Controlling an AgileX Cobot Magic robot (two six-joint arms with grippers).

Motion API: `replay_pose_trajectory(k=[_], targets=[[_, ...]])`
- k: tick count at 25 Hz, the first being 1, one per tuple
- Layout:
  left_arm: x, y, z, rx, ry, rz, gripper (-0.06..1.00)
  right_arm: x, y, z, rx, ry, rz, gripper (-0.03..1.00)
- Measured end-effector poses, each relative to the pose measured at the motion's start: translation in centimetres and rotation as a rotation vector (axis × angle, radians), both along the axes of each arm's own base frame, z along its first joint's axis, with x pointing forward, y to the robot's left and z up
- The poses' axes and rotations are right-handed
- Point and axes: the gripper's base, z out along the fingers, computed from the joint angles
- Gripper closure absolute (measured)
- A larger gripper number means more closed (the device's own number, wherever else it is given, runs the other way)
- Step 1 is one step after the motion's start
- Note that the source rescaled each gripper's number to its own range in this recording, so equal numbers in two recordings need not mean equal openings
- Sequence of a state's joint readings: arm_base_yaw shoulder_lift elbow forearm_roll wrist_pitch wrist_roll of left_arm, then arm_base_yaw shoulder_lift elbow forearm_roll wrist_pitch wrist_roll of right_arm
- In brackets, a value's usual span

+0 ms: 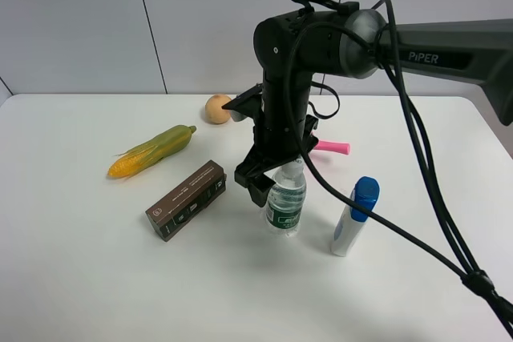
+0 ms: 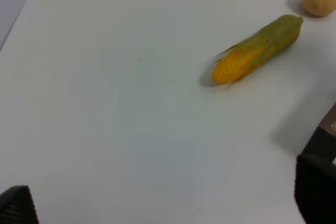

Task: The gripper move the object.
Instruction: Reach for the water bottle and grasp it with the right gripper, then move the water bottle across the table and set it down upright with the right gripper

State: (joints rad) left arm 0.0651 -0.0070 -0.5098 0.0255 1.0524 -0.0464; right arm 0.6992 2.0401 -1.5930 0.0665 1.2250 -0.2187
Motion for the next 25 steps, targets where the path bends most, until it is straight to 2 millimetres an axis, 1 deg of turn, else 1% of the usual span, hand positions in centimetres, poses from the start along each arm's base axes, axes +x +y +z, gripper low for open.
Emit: replay_pose_trajectory(k=[6,7,9,20,25], targets=[[0.0,0.0,0.0,0.0,0.0,0.0,-0.06,0.19,-0.21,-0.1,-0.026,-0.019,0.009,0.7],[0.0,0.0,0.0,0.0,0.0,0.0,-0.06,0.19,-0.21,-0.1,-0.026,-0.019,0.009,0.76],[0.0,0.01,0.0,0.001,0.0,0.001,-0.06,0.17,-0.18,-0.1,-0.028,-0.021,0.012,0.82],[0.0,0.01,0.0,0.001,0.0,0.001,-0.06,0.17,-0.19,-0.1,-0.033,-0.025,0.015,0.82],[0.0,0.01,0.0,0.001,0.0,0.001,-0.06,0.24,-0.38,0.46,-0.038,-0.052,0.02,0.83]])
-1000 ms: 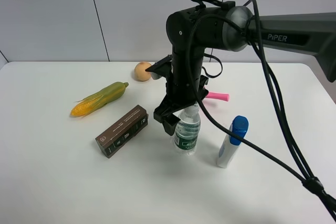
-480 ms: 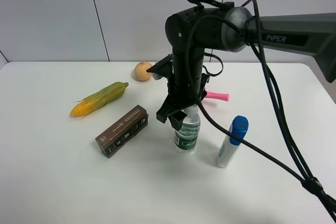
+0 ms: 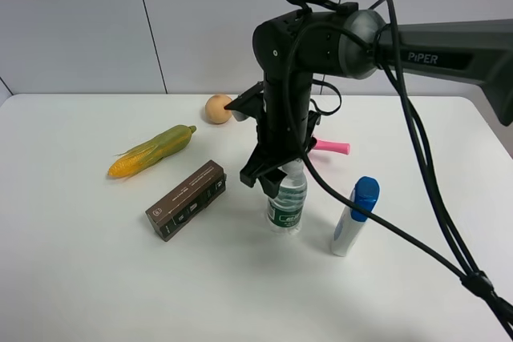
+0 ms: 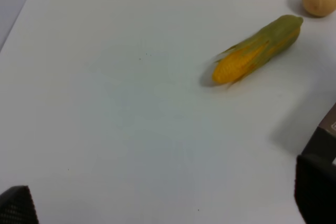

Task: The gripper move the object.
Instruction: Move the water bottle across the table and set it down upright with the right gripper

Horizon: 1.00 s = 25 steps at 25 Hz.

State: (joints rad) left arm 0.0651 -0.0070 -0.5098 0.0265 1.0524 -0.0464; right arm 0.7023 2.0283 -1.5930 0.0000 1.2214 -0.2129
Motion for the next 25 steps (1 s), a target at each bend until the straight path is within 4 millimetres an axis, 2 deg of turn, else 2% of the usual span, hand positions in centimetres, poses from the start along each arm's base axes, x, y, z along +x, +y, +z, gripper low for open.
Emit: replay_pose_trajectory(k=[6,11,18,20,25], targets=[[0.0,0.0,0.0,0.0,0.0,0.0,-0.06,-0.4,-0.5,2.7,0.032,-0.067,0.006,0.83],[0.0,0.0,0.0,0.0,0.0,0.0,-0.06,-0.6,-0.7,4.2,0.055,-0.098,-0.001,0.83],[0.0,0.0,0.0,0.0,0.0,0.0,-0.06,0.3,-0.6,7.1,0.123,-0.169,-0.05,0.83],[0.0,0.0,0.0,0.0,0.0,0.0,-0.06,1.0,-1.3,7.8,0.136,-0.189,-0.074,0.83],[0.0,0.0,0.0,0.0,0.0,0.0,-0.06,2.9,-3.8,8.0,0.131,-0.201,-0.152,0.83]])
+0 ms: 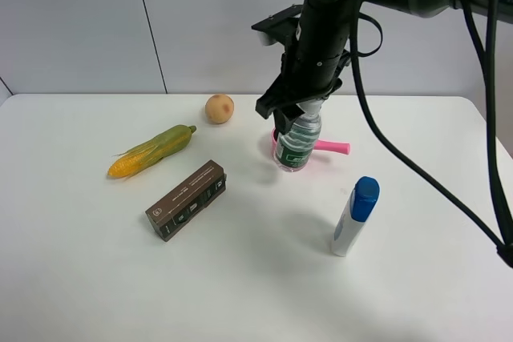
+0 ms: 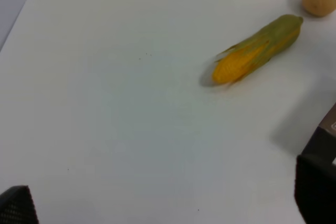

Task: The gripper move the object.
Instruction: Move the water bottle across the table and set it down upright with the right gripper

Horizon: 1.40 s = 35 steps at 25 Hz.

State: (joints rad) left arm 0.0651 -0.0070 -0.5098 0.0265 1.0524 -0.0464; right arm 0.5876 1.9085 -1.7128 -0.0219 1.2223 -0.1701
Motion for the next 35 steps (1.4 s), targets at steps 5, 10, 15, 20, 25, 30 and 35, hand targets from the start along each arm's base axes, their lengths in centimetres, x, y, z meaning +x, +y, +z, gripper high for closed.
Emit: replay_pose_trajectory(k=[5,10,15,20,25,30,35], targets=[[0.0,0.0,0.0,0.0,0.0,0.0,-0.06,1.5,-2.6,0.0,-0.001,0.0,-0.075,0.83],[0.0,0.0,0.0,0.0,0.0,0.0,-0.06,2.9,-5.3,0.0,-0.002,0.0,-0.161,0.83],[0.0,0.0,0.0,0.0,0.0,0.0,-0.06,3.9,-7.6,0.0,-0.023,-0.012,-0.234,0.83],[0.0,0.0,0.0,0.0,0.0,0.0,-0.06,4.5,-9.1,0.0,-0.03,-0.016,-0.293,0.83],[0.0,0.0,0.0,0.0,0.0,0.0,-0.06,5.1,-11.0,0.0,-0.019,-0.011,-0.369,0.83],[0.0,0.0,0.0,0.0,0.0,0.0,-0.06,5.7,-13.2,-0.1,-0.008,-0.003,-0.443,0.83],[0.0,0.0,0.0,0.0,0.0,0.0,-0.06,6.6,-14.3,-1.8,-0.026,0.036,-0.48,0.83]])
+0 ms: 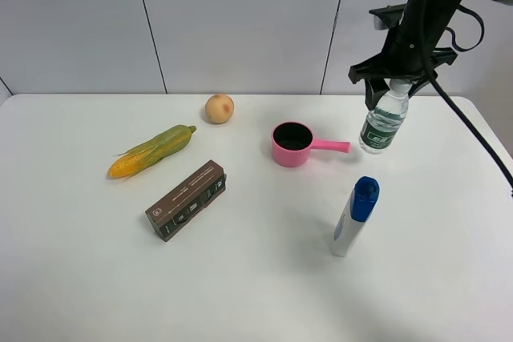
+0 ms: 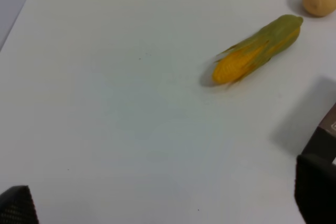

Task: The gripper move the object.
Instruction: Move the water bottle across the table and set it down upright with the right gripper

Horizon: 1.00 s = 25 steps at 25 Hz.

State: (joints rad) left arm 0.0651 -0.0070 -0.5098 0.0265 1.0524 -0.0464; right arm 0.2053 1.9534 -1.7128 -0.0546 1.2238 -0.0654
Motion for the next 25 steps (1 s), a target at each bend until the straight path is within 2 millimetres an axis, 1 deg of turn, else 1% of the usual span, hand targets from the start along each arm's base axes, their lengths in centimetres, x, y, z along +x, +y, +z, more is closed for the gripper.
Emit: replay_pose_trajectory(k=[4,7,9,10,14,18,25], targets=[[0.0,0.0,0.0,0.0,0.0,0.0,-0.06,0.8,-0.6,-2.1,-0.008,0.048,-0.019,0.83],[0.0,0.0,0.0,0.0,0.0,0.0,-0.06,1.2,-1.5,-3.0,-0.013,0.068,-0.042,0.84],[0.0,0.0,0.0,0.0,0.0,0.0,-0.06,1.4,-2.1,-3.2,-0.016,0.072,-0.055,0.95],[0.0,0.0,0.0,0.0,0.0,0.0,-0.06,1.4,-2.4,-3.2,-0.015,0.073,-0.062,0.97],[0.0,0.0,0.0,0.0,0.0,0.0,-0.06,1.7,-3.1,-4.0,-0.017,0.091,-0.081,0.97],[0.0,0.0,0.0,0.0,0.0,0.0,-0.06,1.9,-3.3,-4.7,-0.018,0.107,-0.085,0.97],[0.0,0.0,0.0,0.0,0.0,0.0,-0.06,2.0,-3.4,-4.7,-0.015,0.105,-0.093,0.97]])
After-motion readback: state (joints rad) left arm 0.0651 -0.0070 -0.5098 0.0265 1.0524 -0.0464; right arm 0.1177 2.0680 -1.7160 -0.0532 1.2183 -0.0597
